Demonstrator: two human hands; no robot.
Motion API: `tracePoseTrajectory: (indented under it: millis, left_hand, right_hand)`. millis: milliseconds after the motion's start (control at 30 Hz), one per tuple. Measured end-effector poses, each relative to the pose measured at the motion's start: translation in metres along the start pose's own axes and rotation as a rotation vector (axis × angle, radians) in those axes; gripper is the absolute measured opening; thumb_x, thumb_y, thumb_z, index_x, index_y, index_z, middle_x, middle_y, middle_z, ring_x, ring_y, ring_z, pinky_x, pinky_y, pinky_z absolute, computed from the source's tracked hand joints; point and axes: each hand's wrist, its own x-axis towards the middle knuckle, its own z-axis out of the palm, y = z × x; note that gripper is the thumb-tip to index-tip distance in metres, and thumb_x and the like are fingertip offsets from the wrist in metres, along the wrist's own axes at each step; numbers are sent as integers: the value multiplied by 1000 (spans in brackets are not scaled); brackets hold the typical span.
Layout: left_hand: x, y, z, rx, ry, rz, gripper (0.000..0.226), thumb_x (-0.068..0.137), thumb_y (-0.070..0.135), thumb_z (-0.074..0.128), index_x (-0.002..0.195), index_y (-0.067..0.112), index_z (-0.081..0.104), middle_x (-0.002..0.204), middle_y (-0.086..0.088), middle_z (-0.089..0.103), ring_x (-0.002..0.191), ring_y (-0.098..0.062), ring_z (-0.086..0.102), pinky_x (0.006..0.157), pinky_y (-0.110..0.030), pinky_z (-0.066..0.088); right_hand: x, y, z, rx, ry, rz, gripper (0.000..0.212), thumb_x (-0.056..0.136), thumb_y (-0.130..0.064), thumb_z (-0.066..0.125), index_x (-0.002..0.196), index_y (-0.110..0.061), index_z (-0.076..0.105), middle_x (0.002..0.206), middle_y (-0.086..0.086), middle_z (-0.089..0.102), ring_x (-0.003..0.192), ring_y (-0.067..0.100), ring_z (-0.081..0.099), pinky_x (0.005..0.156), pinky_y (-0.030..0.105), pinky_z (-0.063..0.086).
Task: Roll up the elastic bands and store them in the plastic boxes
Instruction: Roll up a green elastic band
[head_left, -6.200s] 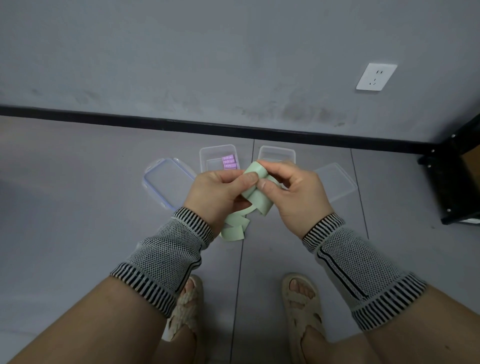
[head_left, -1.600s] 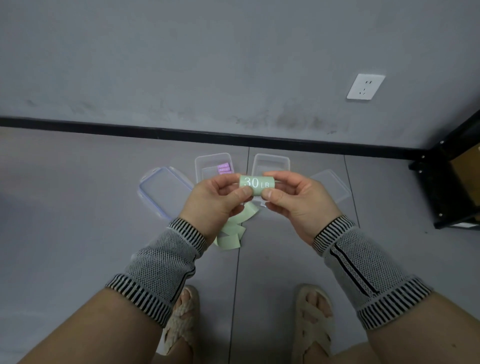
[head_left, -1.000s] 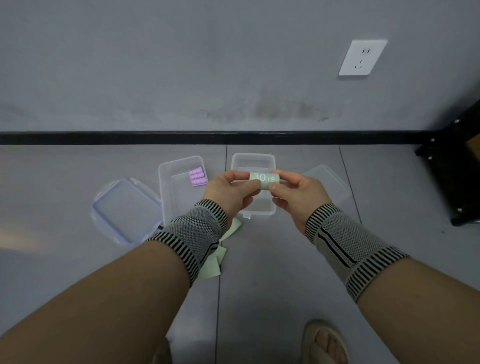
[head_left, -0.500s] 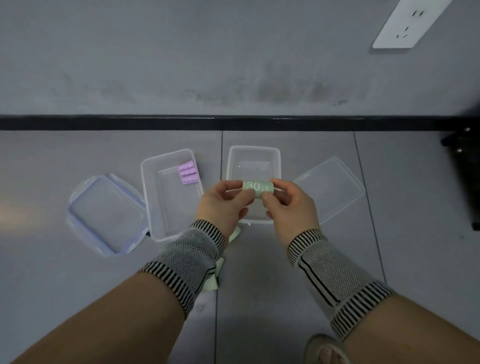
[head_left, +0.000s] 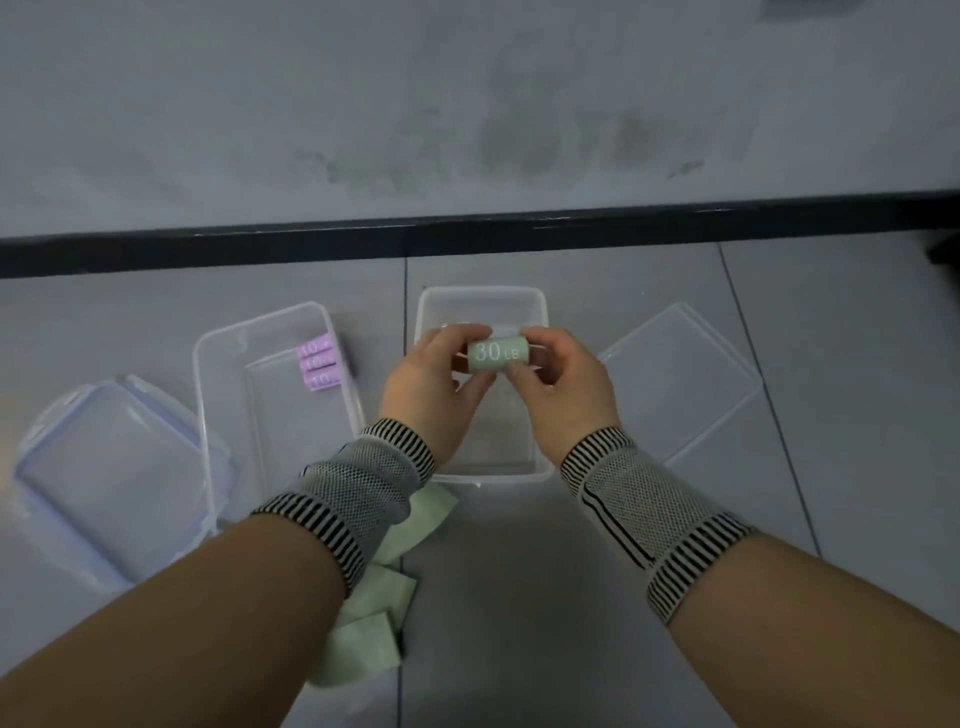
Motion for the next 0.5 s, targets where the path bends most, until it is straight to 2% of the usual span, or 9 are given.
tracePoseTrajectory:
  millis: [100,200,267,300,333,400,500]
  left_hand:
    - [19,-11,13,50,44,15,28,87,19,64,115,21,60,108,4,62,90,-9,60,82,-28,53]
    - [38,-20,26,31,73,-17,26,88,18,62,114,21,59,106,5,62,89,-8,59,79,-22,50]
    - [47,-27,35,6,89,-47,26,88,18,63,113,22,60,107,5,62,89,-7,59,79,-19,48]
    - [50,-30,39,-2,90,-56,26,88,17,63,113,23,60,108,5,62,89,-7,59,79,-20,48]
    - [53,-34,43,-11,84,-63,26,87,17,63,113,23,61,108,5,62,90,-7,60,80,-20,49]
    - [58,-42,51,-28,61,-79,27,87,18,64,113,25,61,108,5,63,90,-7,60,81,-23,51]
    - [68,-53,61,-12,37,-105,28,87,22,63,114,27,61,106,5,64,90,-7,61,78,-22,50]
  right_hand:
    - [16,10,5,-334,-21,-45,42,90,-36,59,130,-28,49,114,-3,62,103,14,58,89,31,48]
    - [26,18,7,-539,-29,-126,56,92,-37,56,142,-25,36,127,4,54,122,19,45,99,34,42]
    - [32,26,6,-654,-17,-229,60,92,-40,54,145,-19,32,143,3,43,137,22,28,112,35,31]
    - [36,32,5,-711,-29,-246,65,93,-44,51,147,-18,27,152,2,30,143,22,17,117,35,21]
    - [40,38,4,-735,-50,-225,70,93,-47,48,149,-17,21,158,1,15,146,22,6,119,34,12]
    - [48,48,1,-688,-95,-146,78,92,-51,47,152,-19,8,160,-4,-5,147,16,-5,120,35,9]
    - [57,55,-1,-583,-124,-98,82,92,-49,49,152,-21,1,159,-9,-10,146,9,2,115,30,16]
